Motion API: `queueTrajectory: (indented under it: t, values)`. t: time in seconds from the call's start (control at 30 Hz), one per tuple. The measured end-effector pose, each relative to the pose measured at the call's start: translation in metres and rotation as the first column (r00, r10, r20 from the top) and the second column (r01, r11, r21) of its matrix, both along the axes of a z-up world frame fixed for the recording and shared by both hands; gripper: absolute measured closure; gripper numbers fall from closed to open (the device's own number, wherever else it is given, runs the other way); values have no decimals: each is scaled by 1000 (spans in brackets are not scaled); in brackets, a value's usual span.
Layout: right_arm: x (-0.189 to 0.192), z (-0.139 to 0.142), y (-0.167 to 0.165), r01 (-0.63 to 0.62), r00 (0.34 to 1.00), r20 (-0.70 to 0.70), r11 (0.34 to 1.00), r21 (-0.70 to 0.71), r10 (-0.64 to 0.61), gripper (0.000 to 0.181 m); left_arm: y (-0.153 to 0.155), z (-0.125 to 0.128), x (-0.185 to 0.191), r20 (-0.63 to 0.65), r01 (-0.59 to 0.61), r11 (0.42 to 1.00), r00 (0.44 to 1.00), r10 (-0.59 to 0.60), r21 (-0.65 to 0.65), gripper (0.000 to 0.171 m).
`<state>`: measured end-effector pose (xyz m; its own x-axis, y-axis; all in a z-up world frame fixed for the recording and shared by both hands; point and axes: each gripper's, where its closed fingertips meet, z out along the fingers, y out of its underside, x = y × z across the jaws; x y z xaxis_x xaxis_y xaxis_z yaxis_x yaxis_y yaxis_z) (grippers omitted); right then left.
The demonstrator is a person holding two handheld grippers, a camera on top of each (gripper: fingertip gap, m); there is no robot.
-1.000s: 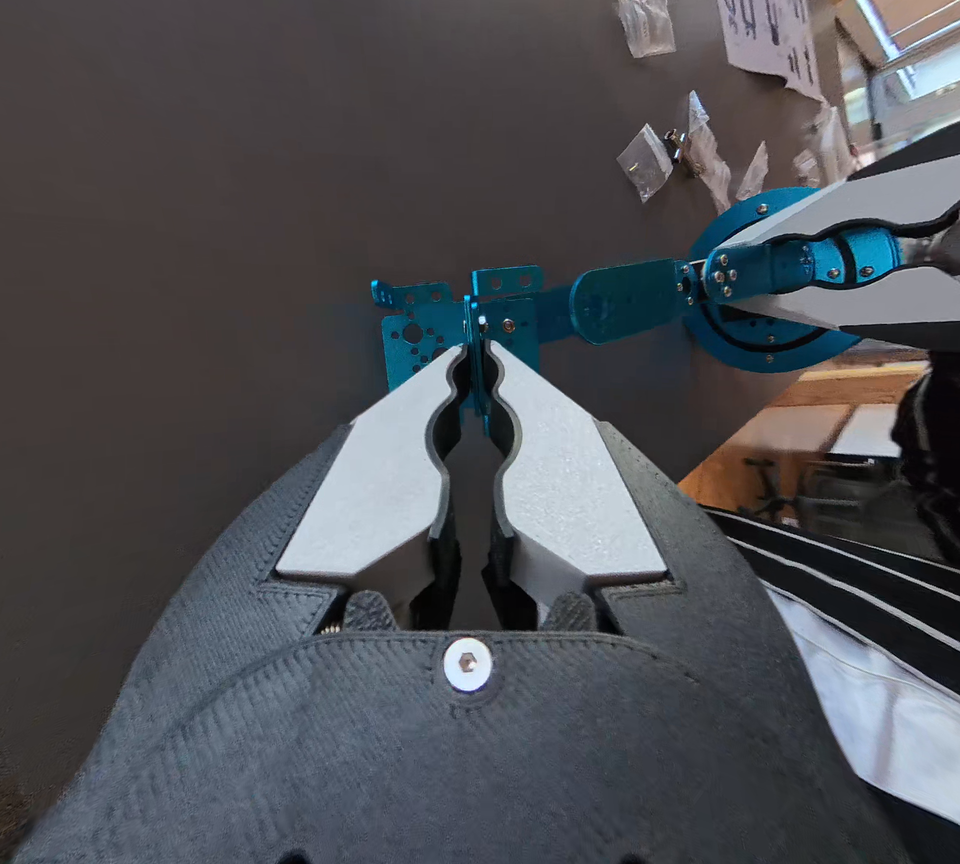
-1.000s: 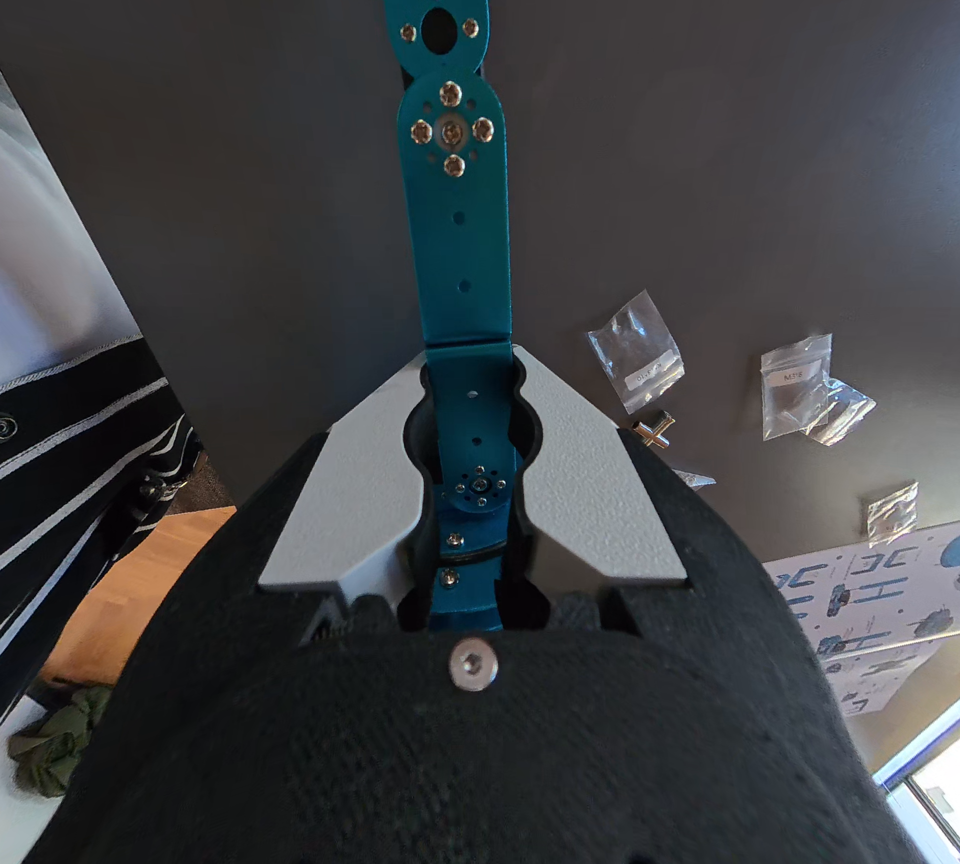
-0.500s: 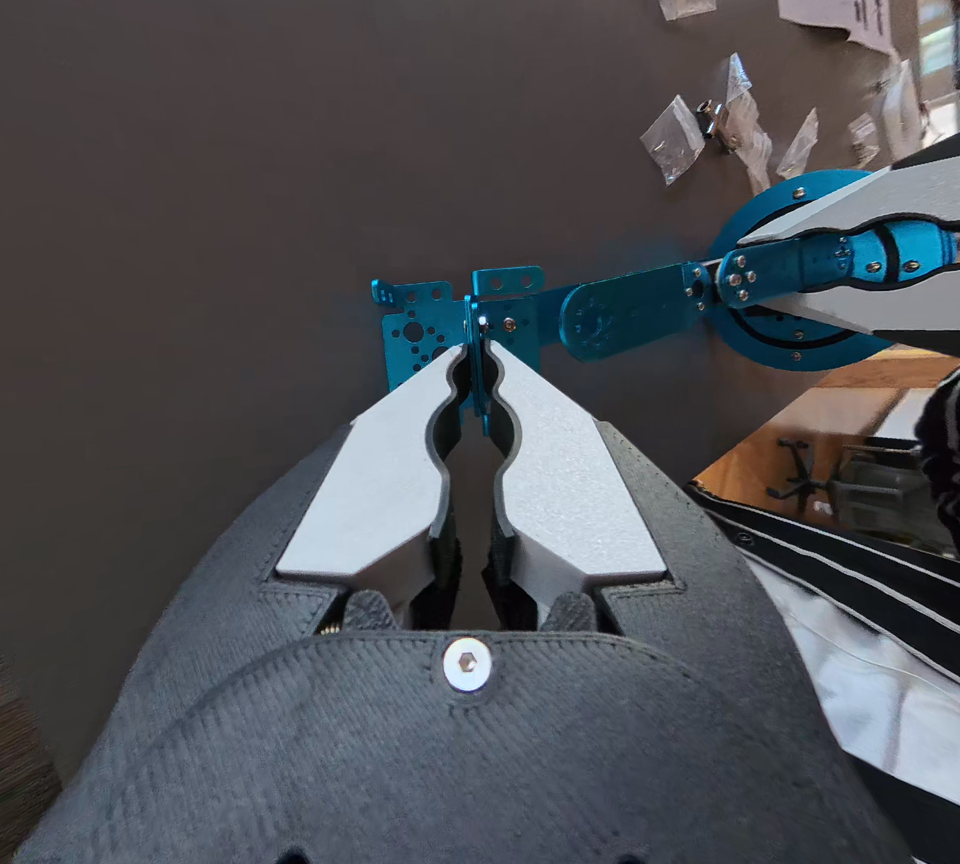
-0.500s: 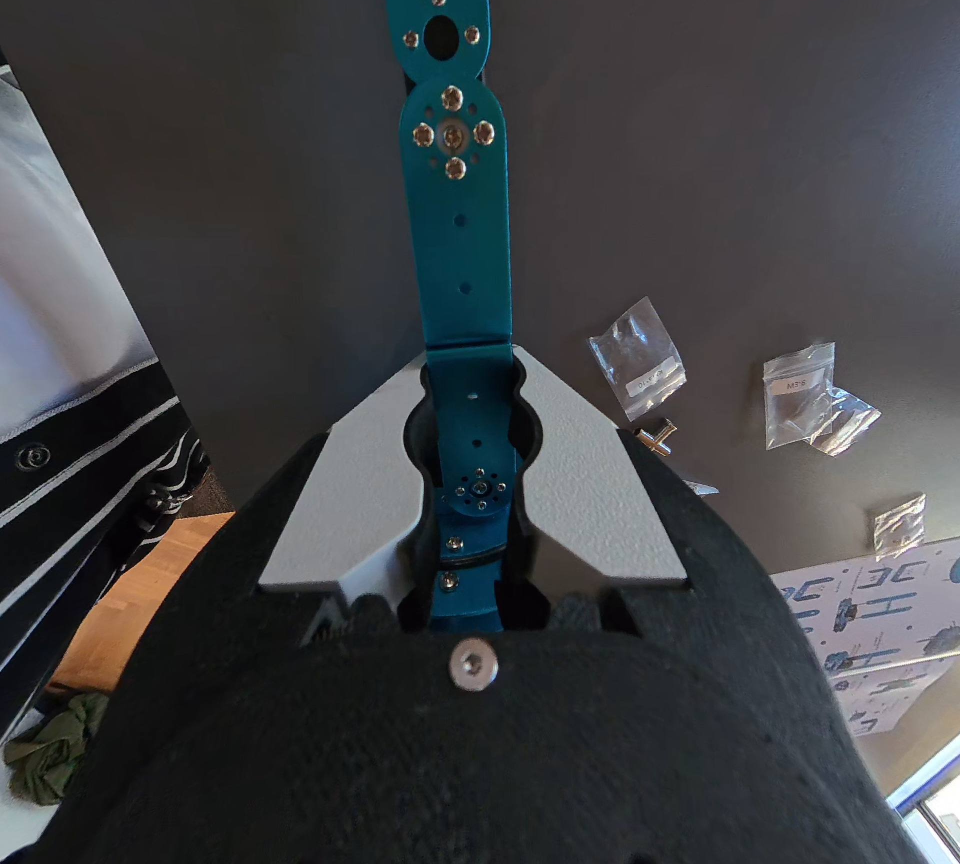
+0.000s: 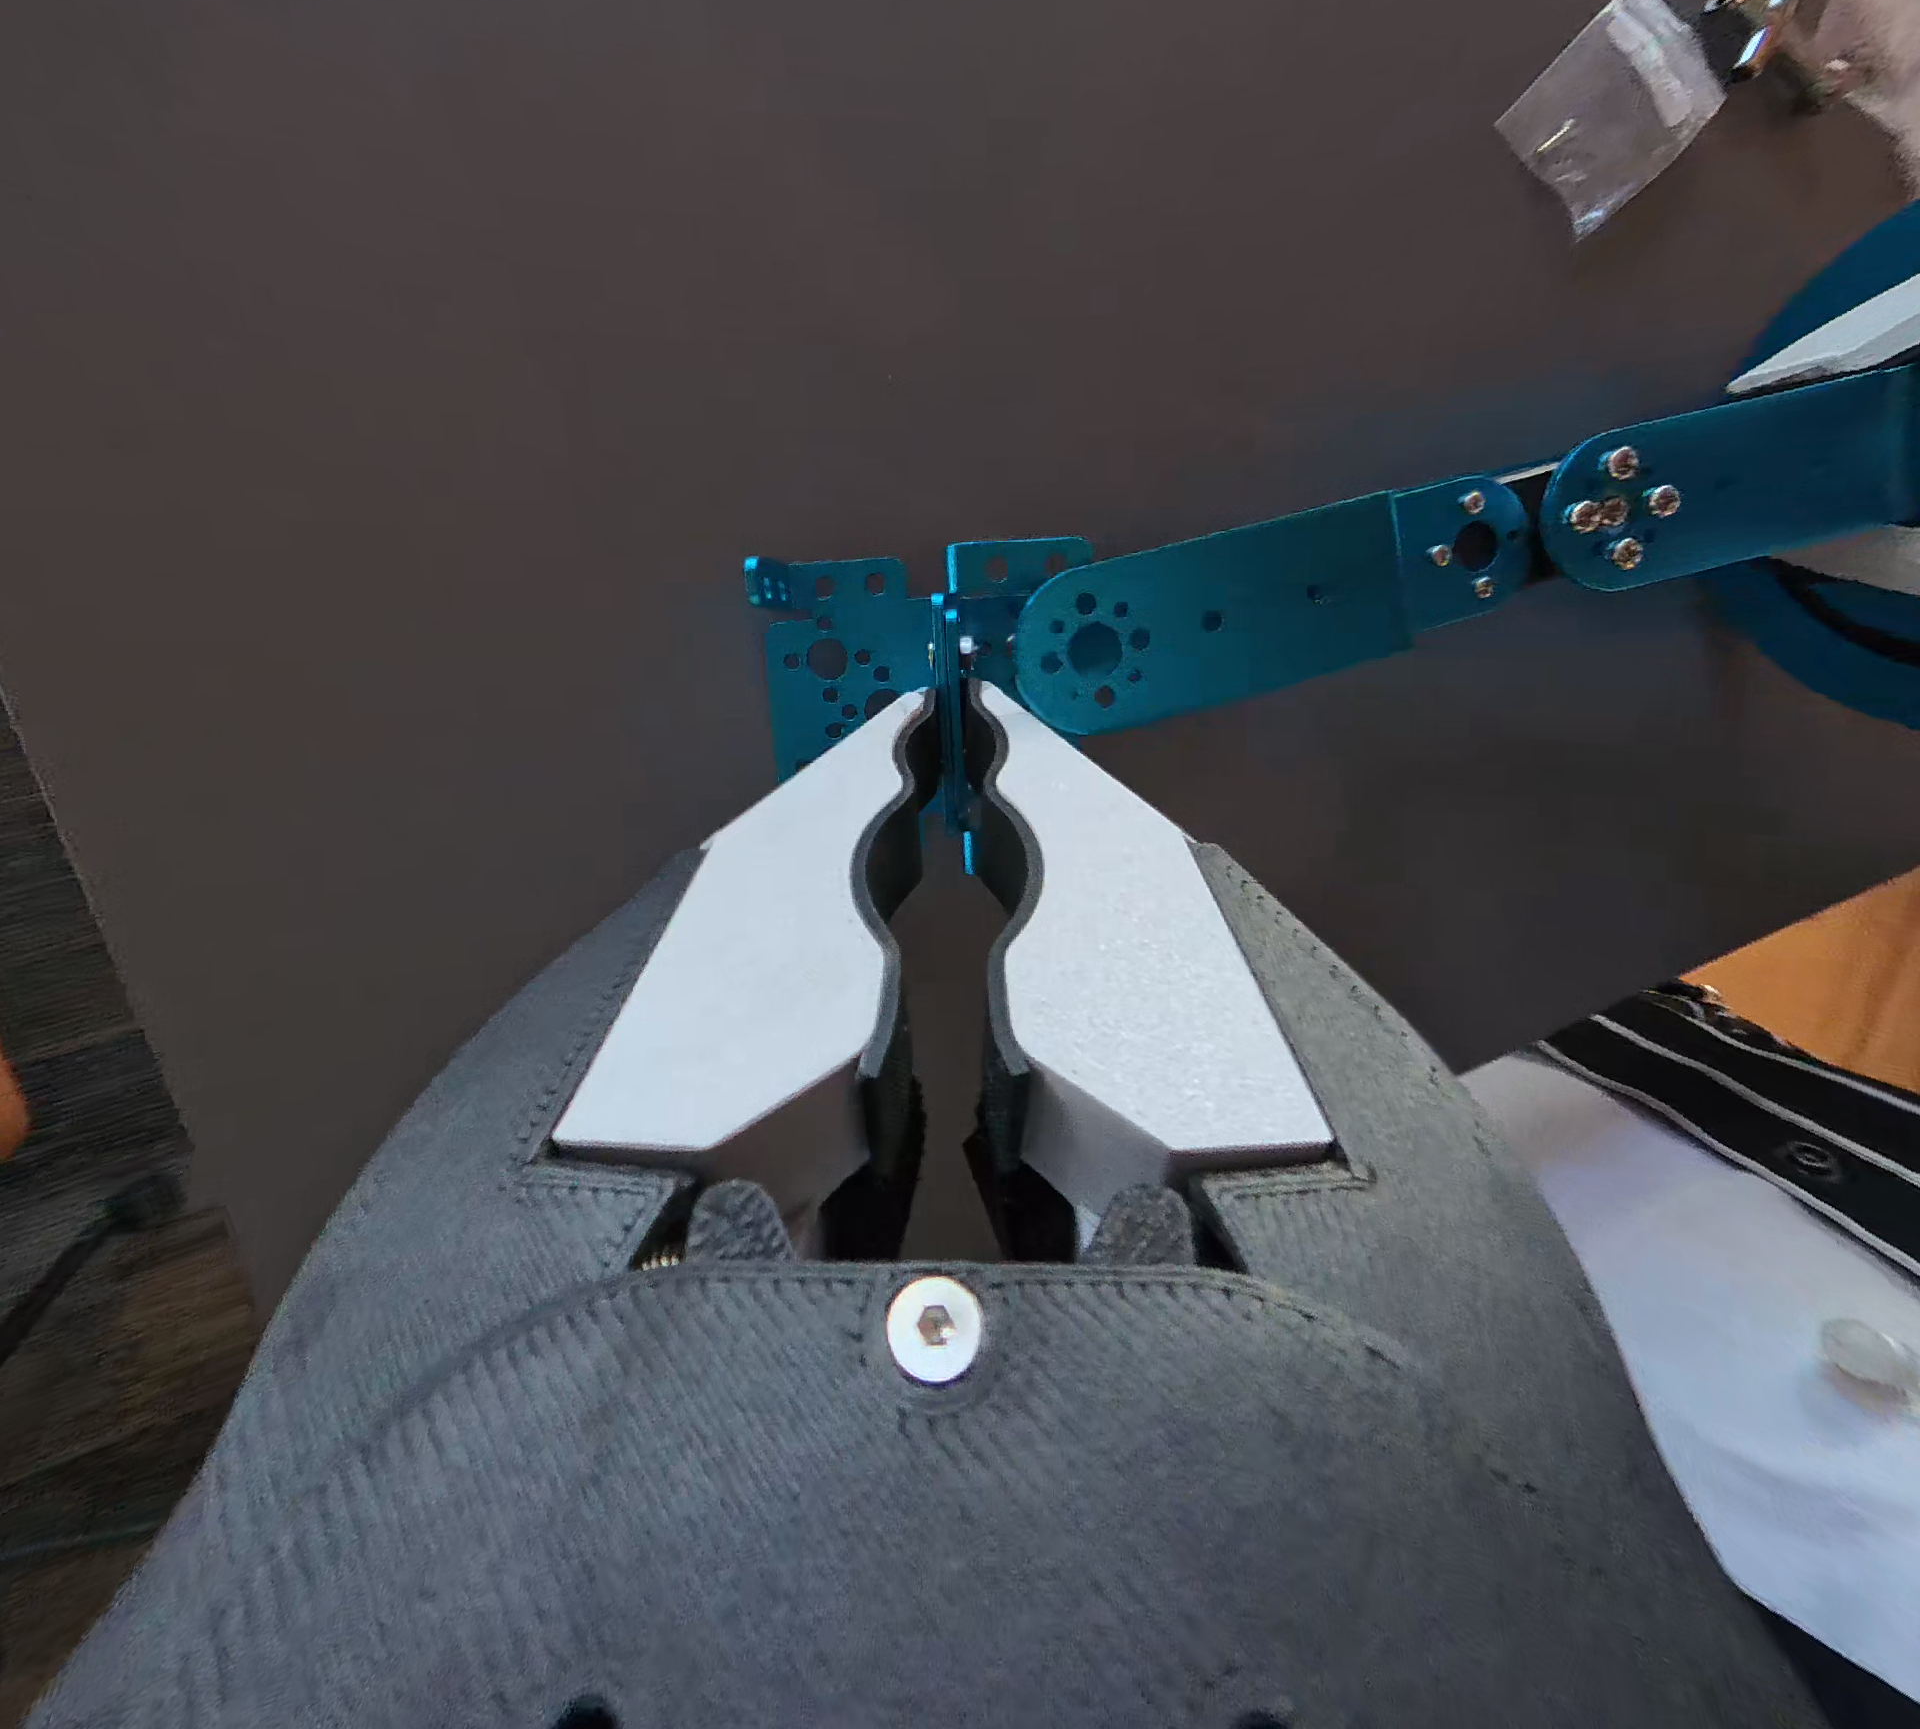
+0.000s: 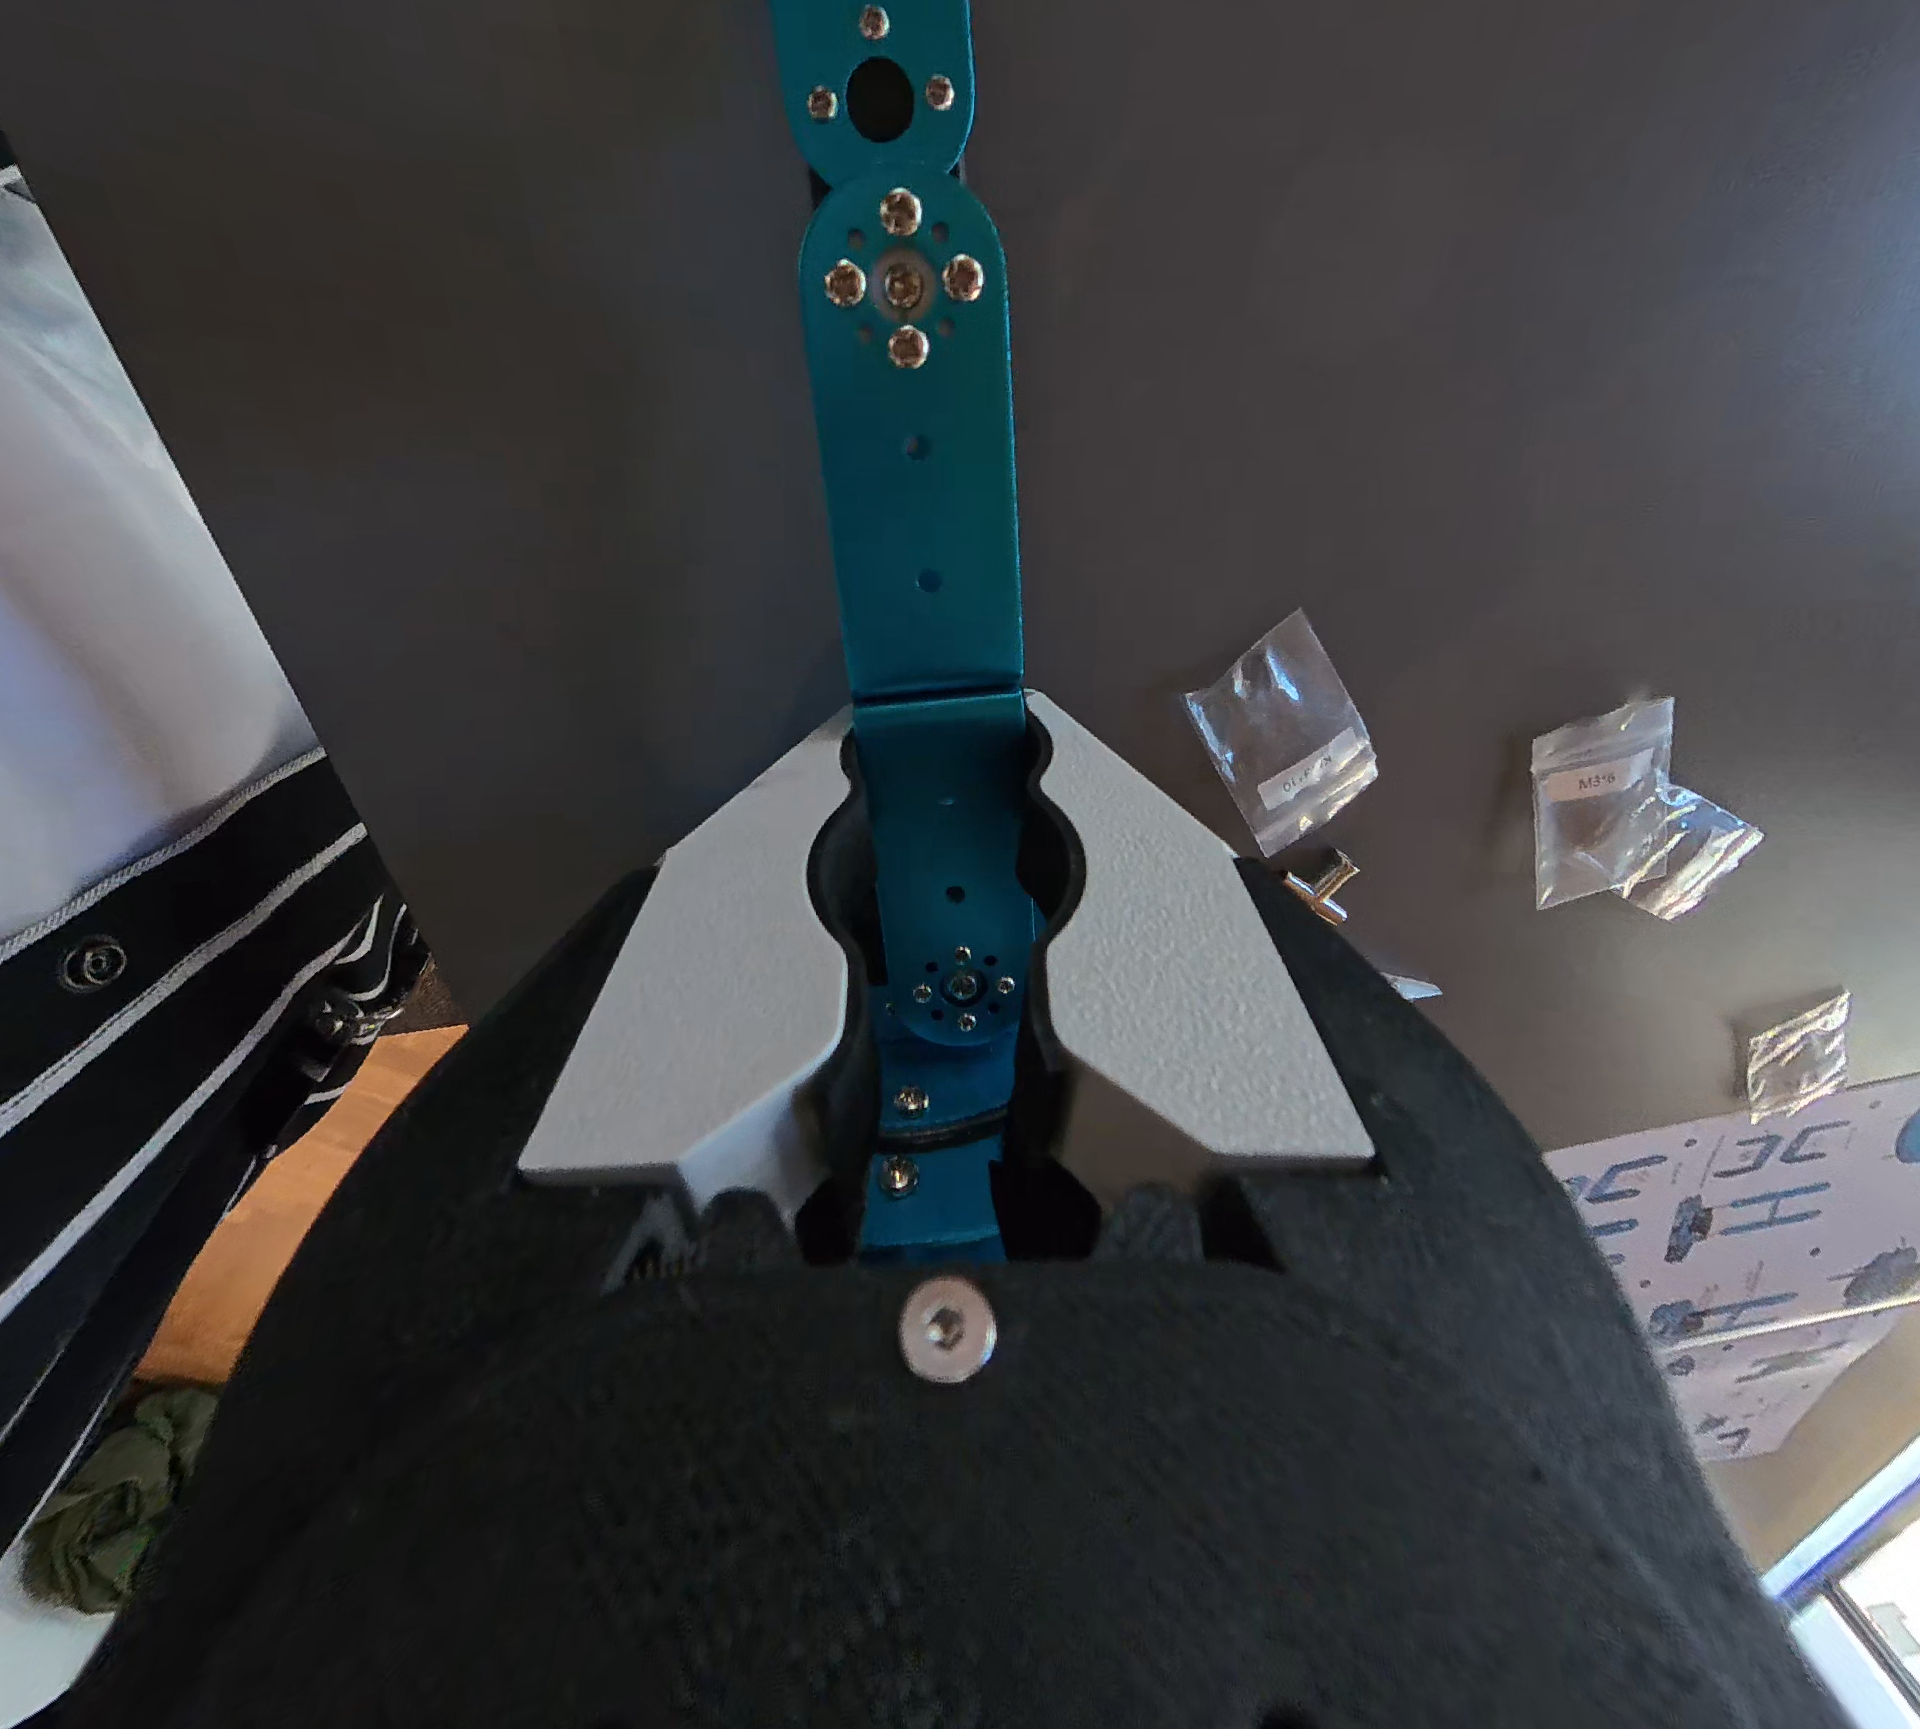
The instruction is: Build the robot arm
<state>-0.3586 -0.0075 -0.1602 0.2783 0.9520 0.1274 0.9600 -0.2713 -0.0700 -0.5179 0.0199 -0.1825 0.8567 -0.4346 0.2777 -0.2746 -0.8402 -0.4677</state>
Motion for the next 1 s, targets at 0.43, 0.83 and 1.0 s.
queueTrajectory:
  t: [0.43,0.83,1.0]
  values:
    - [-1,-1,2,11,1000,-19,1000,12,-11,160,4,-3,0,-81,-93,996,992,93,-5,165]
    - [-1,-1,2,6,1000,-20,1000,15,-6,160,-5,21,-10,73,-130,990,989,126,57,147]
    - [-1,-1,2,5,1000,-18,1000,17,-4,160,-13,17,-13,89,-89,994,993,83,66,147]
